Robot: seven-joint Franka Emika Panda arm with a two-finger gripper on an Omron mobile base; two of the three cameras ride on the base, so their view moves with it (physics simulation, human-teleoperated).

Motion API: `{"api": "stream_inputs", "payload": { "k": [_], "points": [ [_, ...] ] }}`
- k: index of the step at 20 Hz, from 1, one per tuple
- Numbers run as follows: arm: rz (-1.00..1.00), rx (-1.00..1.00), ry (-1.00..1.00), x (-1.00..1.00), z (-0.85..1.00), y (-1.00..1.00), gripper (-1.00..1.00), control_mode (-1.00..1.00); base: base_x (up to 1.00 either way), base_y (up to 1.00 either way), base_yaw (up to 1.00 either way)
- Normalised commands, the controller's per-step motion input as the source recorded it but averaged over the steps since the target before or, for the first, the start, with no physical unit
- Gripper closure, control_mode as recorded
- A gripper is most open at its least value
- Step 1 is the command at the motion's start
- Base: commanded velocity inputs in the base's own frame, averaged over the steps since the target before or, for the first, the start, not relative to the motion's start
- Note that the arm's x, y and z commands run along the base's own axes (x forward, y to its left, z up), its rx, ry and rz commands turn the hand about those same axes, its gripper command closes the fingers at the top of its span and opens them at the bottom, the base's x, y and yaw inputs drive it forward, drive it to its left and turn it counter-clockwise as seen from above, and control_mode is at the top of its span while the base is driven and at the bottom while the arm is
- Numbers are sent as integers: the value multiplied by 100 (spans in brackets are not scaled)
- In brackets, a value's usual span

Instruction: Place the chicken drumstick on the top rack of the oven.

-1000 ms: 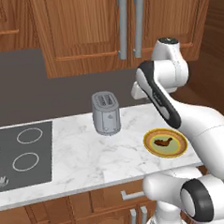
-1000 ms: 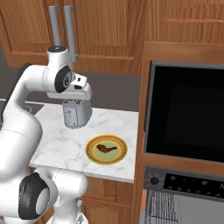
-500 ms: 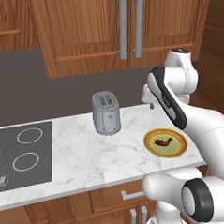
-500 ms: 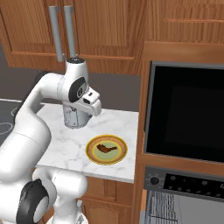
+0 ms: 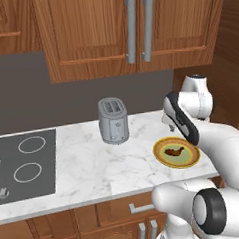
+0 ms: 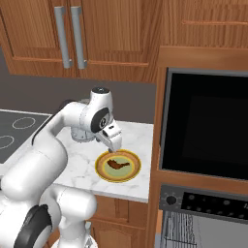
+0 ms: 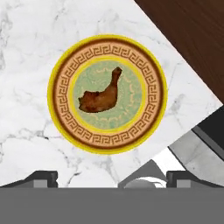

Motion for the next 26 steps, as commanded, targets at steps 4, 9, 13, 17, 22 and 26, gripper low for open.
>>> {"api": "stream_inputs", "payload": {
  "k": [4, 9, 13, 17, 22, 26],
  "points": [
    [-13, 0, 19, 15, -59, -35, -100, -100, 0, 0, 0],
    [-3, 0, 13, 37, -39, -25, -100, -100, 0, 0, 0],
    [0, 0, 7, 44, -44, -1, -100, -100, 0, 0, 0],
    [0, 3, 5, 40, -43, -16, -100, -100, 0, 0, 0],
    [0, 6, 1, 39, -35, -12, -100, -100, 0, 0, 0],
    [0, 7, 0, 15, -24, -1, -100, -100, 0, 0, 0]
  ]
}}
